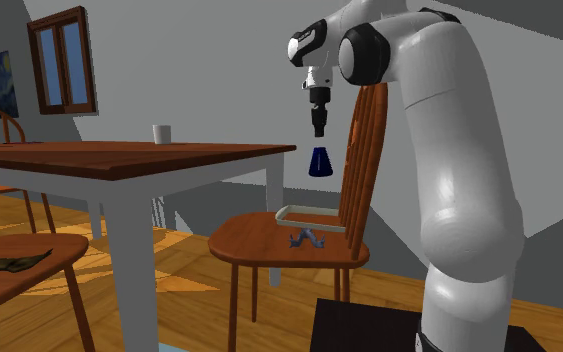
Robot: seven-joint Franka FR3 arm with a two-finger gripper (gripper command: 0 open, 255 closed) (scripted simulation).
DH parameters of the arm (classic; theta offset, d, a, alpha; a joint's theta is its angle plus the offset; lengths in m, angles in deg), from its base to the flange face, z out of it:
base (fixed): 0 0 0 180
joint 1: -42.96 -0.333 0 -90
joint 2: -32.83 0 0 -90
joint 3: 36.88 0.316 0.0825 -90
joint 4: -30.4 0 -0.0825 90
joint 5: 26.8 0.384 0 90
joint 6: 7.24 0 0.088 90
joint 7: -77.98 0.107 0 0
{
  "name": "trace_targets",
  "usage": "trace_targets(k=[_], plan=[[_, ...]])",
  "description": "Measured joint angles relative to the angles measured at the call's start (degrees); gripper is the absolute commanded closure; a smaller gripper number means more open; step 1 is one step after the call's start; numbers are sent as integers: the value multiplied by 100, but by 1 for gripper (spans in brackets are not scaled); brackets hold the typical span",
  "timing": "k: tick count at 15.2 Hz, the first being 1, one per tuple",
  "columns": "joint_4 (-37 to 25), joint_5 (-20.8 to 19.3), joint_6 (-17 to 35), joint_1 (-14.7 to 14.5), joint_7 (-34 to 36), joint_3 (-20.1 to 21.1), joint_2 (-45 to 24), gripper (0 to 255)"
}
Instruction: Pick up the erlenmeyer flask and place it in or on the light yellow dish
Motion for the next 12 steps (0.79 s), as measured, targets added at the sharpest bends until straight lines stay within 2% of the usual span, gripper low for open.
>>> trace_targets(k=[12], plan=[[1352,-223,1082,-285,80,14,333,255]])
